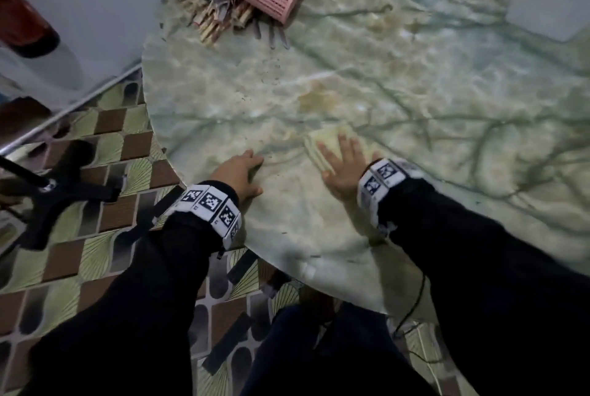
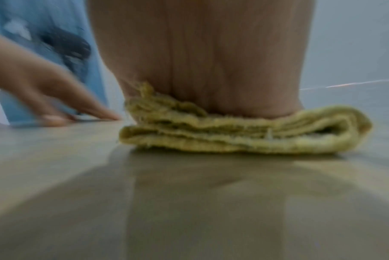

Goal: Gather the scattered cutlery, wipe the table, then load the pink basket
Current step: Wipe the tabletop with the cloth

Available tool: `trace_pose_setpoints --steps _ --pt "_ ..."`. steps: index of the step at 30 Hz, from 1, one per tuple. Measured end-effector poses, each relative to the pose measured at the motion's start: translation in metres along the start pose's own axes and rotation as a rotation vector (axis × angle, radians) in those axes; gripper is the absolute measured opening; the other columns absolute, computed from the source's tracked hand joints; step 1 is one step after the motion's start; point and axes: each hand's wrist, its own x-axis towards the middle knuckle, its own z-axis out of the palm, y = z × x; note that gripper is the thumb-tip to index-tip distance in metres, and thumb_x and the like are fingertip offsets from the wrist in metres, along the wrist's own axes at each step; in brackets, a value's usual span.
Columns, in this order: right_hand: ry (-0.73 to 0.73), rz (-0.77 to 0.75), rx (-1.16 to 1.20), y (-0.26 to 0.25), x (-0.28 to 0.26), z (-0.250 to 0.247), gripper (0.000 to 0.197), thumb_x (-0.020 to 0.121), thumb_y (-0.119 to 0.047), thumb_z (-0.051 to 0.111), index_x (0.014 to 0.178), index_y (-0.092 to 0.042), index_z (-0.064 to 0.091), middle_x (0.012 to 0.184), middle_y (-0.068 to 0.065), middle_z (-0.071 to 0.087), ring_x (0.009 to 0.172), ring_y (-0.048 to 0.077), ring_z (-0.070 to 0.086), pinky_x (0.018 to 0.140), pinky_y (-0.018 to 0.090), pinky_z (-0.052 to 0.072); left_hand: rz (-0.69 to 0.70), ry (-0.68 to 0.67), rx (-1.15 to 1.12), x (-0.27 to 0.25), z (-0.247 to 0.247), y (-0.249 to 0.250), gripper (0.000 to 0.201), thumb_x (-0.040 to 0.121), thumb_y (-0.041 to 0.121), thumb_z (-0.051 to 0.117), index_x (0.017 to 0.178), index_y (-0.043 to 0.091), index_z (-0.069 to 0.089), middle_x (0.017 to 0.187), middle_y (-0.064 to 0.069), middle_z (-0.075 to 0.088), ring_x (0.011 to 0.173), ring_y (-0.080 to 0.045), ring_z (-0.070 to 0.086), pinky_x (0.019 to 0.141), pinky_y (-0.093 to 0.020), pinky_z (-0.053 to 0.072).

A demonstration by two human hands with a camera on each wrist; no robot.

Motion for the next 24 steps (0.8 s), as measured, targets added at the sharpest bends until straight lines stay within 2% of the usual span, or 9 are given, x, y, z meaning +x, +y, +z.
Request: trace_pose_setpoints --steps 2,5,8,12,15,17,19,22,24 --pt "-0.028 -0.109 -0.068 -0.031 -0.039 0.024 0.058 0.093 -0.047 0.022 0.146 -0.045 -0.003 0.153 -0.003 -0.025 0.144 0.023 -0.016 0.110 0.058 -0.007 0.014 -0.009 0.032 0.001 -0.001 -0.001 0.071 0.085 0.021 0.066 0.146 0.021 0.028 0.157 0.000 0.012 0.140 -0.022 0.027 0.113 -0.031 0.020" --pt "-0.259 -0.212 -0.142 -0.020 -0.100 0.040 0.061 0.098 -0.042 0.029 0.142 -0.050 -0.012 0.141 -0.010 -0.041 0.140 0.017 -0.027 0.109 0.057 -0.012 0.029 -0.026 0.052 0.001 -0.003 -0.002 0.072 0.086 0.022 0.065 0.146 0.021 0.027 0.157 -0.001 0.011 0.140 -0.023 0.027 0.112 -0.031 0.021" --pt "-0.250 -0.018 -0.064 0.043 -0.113 0.032 0.059 0.099 -0.042 0.029 0.143 -0.047 -0.010 0.150 -0.010 -0.032 0.142 0.018 -0.022 0.111 0.054 -0.007 0.033 -0.042 0.074 0.000 -0.003 -0.001 0.072 0.087 0.022 0.063 0.147 0.021 0.023 0.157 -0.002 0.008 0.141 -0.023 0.025 0.113 -0.031 0.020" --pt "0.003 0.404 0.163 0.118 -0.068 -0.003 0.060 0.099 -0.037 0.035 0.148 -0.035 0.001 0.157 0.006 -0.015 0.145 0.028 -0.010 0.115 0.045 0.002 0.027 -0.063 0.088 -0.001 -0.003 0.000 0.072 0.089 0.022 0.061 0.148 0.021 0.020 0.158 -0.002 0.006 0.141 -0.024 0.023 0.113 -0.033 0.020" --pt "0.063 0.449 0.207 0.126 -0.013 -0.020 0.065 0.097 -0.041 0.039 0.150 -0.031 0.002 0.156 0.014 -0.010 0.143 0.039 -0.003 0.115 0.047 0.005 0.028 -0.062 0.096 0.000 -0.004 0.001 0.072 0.088 0.023 0.061 0.148 0.022 0.020 0.158 0.000 0.006 0.141 -0.024 0.024 0.113 -0.033 0.021" --pt "0.069 0.356 0.206 0.088 0.018 -0.025 0.068 0.093 -0.042 0.043 0.150 -0.030 0.007 0.156 0.015 -0.004 0.142 0.040 0.003 0.114 0.051 0.010 0.019 -0.056 0.126 0.001 -0.006 0.000 0.072 0.086 0.028 0.064 0.146 0.026 0.025 0.157 0.003 0.012 0.139 -0.022 0.029 0.112 -0.033 0.024" --pt "0.038 0.155 0.182 0.029 0.031 -0.013 0.066 0.092 -0.039 0.043 0.149 -0.032 0.010 0.156 0.014 -0.005 0.143 0.039 0.001 0.115 0.051 0.010 -0.021 -0.034 0.130 0.006 -0.014 0.000 0.067 0.082 0.031 0.069 0.141 0.028 0.038 0.152 0.004 0.029 0.134 -0.021 0.038 0.108 -0.031 0.029" --pt "-0.023 -0.141 -0.007 -0.042 -0.002 0.015 0.059 0.093 -0.043 0.027 0.147 -0.042 0.004 0.157 0.003 -0.014 0.145 0.027 -0.009 0.111 0.060 0.002 -0.097 0.021 -0.025 0.020 -0.032 0.002 0.043 0.077 0.024 0.075 0.119 0.021 0.064 0.130 -0.001 0.058 0.116 -0.017 0.054 0.101 -0.028 0.038" --pt "0.076 -0.238 -0.045 -0.038 -0.037 0.026 0.055 0.092 -0.045 0.033 0.144 -0.048 0.015 0.159 -0.003 0.000 0.146 0.020 0.006 0.107 0.067 0.012 -0.123 0.042 -0.117 0.032 -0.041 0.005 0.033 0.080 0.018 0.072 0.112 0.019 0.067 0.120 0.000 0.064 0.108 -0.015 0.058 0.094 -0.025 0.040"
